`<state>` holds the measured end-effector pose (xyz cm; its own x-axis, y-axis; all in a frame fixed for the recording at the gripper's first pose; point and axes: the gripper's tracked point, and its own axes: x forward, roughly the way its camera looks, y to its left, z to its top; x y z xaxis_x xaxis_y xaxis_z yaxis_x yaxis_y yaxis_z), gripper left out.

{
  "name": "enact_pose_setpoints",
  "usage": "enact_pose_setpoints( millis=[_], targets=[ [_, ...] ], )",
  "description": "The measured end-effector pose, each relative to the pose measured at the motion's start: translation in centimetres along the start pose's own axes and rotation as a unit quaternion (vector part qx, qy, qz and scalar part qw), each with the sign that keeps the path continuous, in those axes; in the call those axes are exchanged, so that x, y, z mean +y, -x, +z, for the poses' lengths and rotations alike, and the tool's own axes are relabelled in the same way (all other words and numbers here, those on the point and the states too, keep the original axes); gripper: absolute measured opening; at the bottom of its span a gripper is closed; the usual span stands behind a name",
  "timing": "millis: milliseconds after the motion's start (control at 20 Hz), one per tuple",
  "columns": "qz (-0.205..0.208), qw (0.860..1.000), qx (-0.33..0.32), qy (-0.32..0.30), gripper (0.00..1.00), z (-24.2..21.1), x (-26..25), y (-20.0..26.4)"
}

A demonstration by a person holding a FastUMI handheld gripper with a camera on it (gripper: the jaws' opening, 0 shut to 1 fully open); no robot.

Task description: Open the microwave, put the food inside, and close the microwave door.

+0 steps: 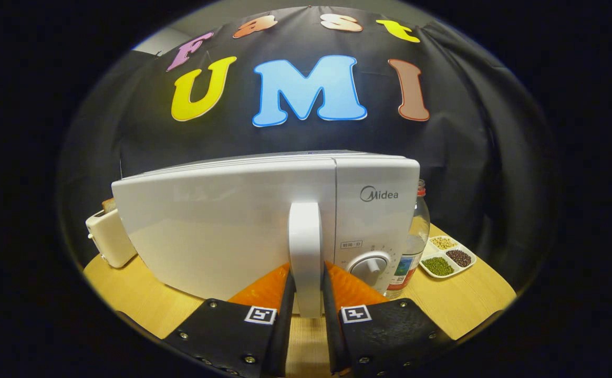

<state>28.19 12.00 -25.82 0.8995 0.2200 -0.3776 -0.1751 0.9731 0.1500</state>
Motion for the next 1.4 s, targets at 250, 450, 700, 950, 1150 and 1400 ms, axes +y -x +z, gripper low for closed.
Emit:
enact_pose_setpoints(
  millis=[250,450,700,950,1150,1400],
  targets=[
    [0.001,1.0,0.004,0.03,0.08,-0.1,0.0,0.3],
    [-0.009,0.998,0.001,0.054,0.08,-0.6,0.4,1.9],
    [0.009,0.998,0.01,0.056,0.08,-2.0,1.6,6.0],
    [0.038,0.997,0.032,0.052,0.13,-3.4,3.8,10.5],
    [0.052,0.996,0.042,0.066,0.22,-5.0,6.2,14.1],
    [0.049,0.994,0.074,0.068,0.27,-7.6,8.9,17.8]
  ],
)
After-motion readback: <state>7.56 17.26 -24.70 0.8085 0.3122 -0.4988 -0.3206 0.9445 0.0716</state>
